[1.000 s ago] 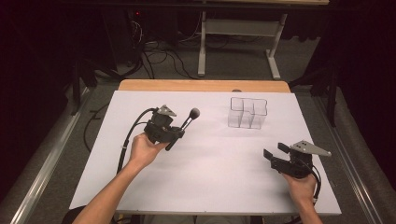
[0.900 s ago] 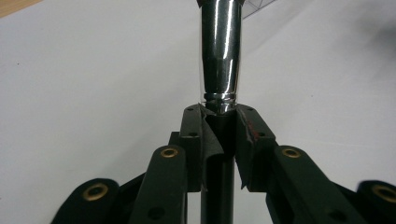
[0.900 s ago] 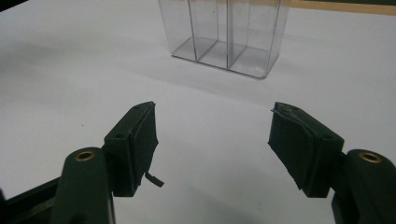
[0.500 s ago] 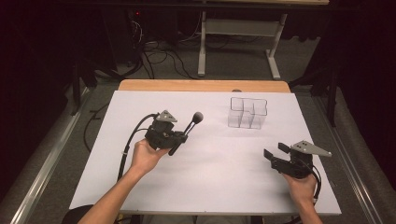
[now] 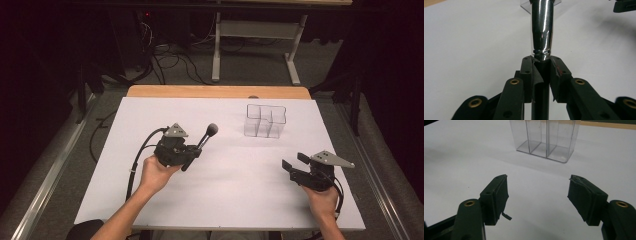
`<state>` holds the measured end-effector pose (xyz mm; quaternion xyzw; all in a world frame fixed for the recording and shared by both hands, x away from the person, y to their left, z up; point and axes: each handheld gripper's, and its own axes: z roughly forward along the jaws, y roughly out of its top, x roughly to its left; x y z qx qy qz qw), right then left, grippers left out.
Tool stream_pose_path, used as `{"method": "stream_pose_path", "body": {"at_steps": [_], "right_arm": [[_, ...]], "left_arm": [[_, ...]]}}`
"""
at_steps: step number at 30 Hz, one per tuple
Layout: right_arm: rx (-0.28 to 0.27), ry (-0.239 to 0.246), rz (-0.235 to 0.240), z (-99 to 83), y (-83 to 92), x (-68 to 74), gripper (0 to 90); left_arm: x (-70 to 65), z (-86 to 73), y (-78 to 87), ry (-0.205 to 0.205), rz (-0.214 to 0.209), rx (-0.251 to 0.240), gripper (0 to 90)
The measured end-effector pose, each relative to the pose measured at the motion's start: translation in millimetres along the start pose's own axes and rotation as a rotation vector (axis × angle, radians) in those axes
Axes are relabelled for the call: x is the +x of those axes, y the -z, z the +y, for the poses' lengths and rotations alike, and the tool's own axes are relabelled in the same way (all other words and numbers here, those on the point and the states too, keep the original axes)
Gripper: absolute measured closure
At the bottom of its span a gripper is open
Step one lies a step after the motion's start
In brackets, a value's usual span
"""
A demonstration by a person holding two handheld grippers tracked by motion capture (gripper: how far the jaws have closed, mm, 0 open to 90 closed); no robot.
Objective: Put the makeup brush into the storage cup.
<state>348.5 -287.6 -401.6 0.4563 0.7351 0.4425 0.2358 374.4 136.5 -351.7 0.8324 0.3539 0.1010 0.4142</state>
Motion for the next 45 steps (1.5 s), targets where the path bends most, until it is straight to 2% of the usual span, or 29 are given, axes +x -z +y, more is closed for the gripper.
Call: {"method": "stream_pose_path", "body": {"at_steps": [11, 14, 21, 25, 33, 35, 40, 45], "right_arm": [[-0.019, 0.004, -0.013, 0.4, 1.7, 0.9, 34.3], [-0.02, 0.004, -0.011, 0.5, 1.3, 1.9, 34.3], [-0.025, 0.008, 0.001, 1.0, 0.5, 3.4, 33.9], [-0.044, 0.048, -0.01, 3.1, 2.3, 7.4, 33.5], [-0.063, 0.058, 0.038, 7.2, 0.6, 17.6, 32.9], [-0.06, 0.064, 0.027, 9.1, 0.3, 22.6, 33.4], [-0.083, 0.086, 0.061, 13.2, 0.2, 35.5, 33.7], [-0.083, 0.076, 0.092, 17.1, -3.6, 45.6, 33.1]], "left_arm": [[-12.4, -9.8, 1.6, 0.003, -0.035, -0.052, 73.9], [-17.1, -11.7, 0.1, -0.017, -0.037, -0.049, 73.9], [-23.7, -18.6, -6.5, -0.029, -0.049, -0.045, 74.0], [-25.5, -20.4, -9.6, -0.034, -0.059, -0.043, 73.9], [-30.7, -22.3, -7.2, -0.042, -0.075, -0.076, 73.9], [-31.3, -23.3, -7.7, -0.042, -0.079, -0.077, 73.9], [-34.7, -25.0, -9.8, -0.048, -0.087, -0.075, 73.9], [-37.4, -26.4, -12.0, -0.056, -0.096, -0.075, 73.9]]}}
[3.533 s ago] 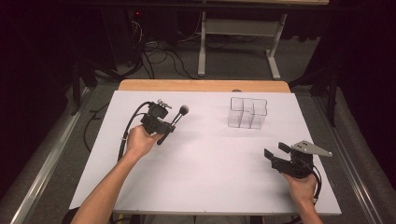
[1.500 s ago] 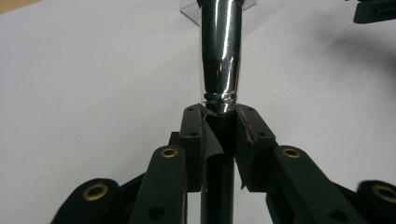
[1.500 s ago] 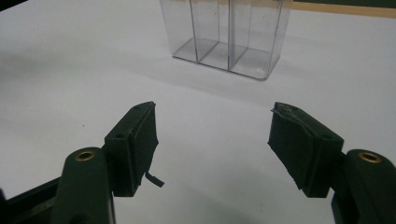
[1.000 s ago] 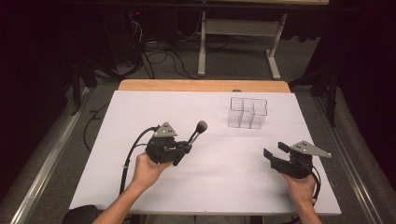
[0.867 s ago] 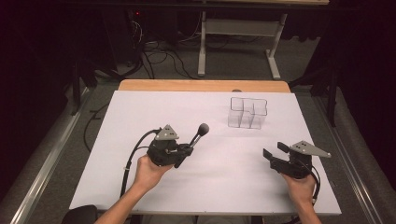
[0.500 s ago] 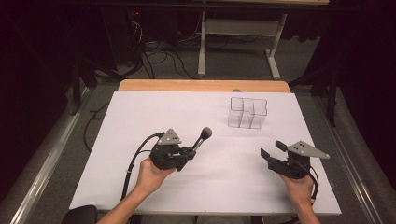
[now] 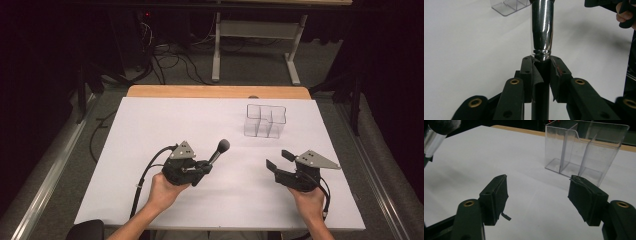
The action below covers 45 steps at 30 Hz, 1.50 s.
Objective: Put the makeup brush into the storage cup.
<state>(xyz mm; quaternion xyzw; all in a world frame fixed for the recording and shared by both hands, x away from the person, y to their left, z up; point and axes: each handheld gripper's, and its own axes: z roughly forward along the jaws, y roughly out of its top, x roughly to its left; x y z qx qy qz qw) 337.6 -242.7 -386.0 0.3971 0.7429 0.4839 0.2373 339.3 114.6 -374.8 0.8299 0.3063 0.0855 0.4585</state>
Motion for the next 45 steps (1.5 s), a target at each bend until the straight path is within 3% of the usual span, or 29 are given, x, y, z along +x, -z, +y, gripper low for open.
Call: {"method": "stream_pose_path", "body": {"at_steps": [9, 16, 32, 45], "right_arm": [[0.002, -0.069, 0.1, 5.5, -7.6, 16.5, 32.0], [0.032, -0.016, 0.17, 8.6, -13.1, 33.0, 31.8], [0.048, -0.034, 0.327, 11.9, -26.2, 50.4, 40.1], [0.039, -0.046, 0.389, 14.1, -36.8, 57.9, 42.2]], "left_arm": [[-6.1, 0.2, -3.2, -0.013, -0.016, -0.01, 73.9], [-11.2, -1.2, -10.9, -0.022, -0.024, -0.001, 73.9], [-14.4, -0.5, -14.2, -0.036, -0.037, -0.016, 73.9], [-16.6, -1.9, -15.6, -0.049, -0.044, -0.022, 73.9]]}}
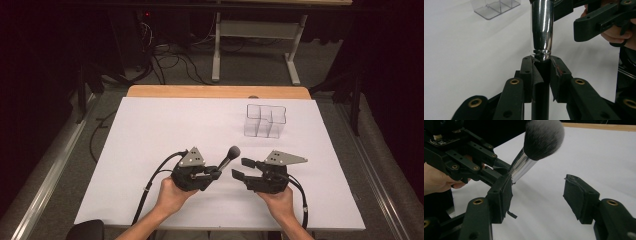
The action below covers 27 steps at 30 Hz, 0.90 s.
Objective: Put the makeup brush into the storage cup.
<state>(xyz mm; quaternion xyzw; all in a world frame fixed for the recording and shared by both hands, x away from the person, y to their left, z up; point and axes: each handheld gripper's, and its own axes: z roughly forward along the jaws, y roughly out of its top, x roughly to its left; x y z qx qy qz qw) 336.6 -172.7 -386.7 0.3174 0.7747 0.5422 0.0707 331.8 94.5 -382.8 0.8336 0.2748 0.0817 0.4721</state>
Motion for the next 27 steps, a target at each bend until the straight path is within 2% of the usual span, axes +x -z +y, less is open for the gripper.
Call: {"method": "stream_pose_path", "body": {"at_steps": [10, 27], "right_arm": [[0.009, -0.028, 0.033, 2.0, -6.7, 0.6, 44.4], [-0.022, -0.101, 0.118, 8.6, -14.9, 2.1, 50.3]], "left_arm": [[0.7, 0.7, 2.4, 0.007, -0.002, -0.02, 73.9], [-3.5, 2.1, -1.2, -0.008, -0.015, -0.023, 73.9]]}}
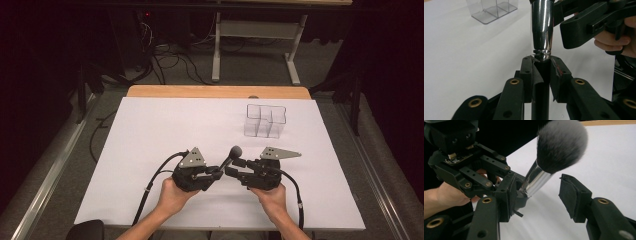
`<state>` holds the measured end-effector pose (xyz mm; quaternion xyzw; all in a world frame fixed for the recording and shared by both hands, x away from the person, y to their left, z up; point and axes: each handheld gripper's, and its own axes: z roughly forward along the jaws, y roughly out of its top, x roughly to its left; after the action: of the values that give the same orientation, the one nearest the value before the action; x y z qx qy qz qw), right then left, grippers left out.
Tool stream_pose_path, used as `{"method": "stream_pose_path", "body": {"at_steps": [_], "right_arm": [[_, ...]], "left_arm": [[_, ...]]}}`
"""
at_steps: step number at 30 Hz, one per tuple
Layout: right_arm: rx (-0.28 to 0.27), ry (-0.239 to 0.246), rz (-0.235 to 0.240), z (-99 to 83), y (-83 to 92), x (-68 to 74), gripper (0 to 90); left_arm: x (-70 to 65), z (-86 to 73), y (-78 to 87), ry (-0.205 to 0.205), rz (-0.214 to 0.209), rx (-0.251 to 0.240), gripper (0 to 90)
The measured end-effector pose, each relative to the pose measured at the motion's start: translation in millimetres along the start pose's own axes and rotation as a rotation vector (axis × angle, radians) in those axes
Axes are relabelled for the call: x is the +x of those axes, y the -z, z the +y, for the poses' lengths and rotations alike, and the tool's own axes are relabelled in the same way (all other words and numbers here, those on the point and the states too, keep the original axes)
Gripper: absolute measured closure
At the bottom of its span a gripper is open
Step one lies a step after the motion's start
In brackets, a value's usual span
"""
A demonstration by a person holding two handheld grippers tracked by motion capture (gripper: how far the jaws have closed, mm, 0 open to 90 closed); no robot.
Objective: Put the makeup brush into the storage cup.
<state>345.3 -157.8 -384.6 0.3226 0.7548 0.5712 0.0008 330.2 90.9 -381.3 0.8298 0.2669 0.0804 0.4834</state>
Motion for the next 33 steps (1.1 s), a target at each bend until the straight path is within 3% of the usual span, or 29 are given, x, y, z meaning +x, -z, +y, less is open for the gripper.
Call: {"method": "stream_pose_path", "body": {"at_steps": [14, 19, 33], "right_arm": [[-0.007, -0.033, 0.028, 1.3, -2.5, -2.4, 55.4], [-0.009, -0.038, 0.039, 1.3, -2.8, -1.4, 58.7], [-0.008, -0.056, 0.06, 0.1, -1.9, -5.4, 66.0]], "left_arm": [[-3.4, 0.5, -4.1, -0.011, 0.0, 0.0, 73.9], [-10.4, 2.2, -4.2, -0.05, 0.002, 0.002, 73.8], [-8.3, 2.0, -4.6, -0.055, -0.002, -0.007, 73.8]]}}
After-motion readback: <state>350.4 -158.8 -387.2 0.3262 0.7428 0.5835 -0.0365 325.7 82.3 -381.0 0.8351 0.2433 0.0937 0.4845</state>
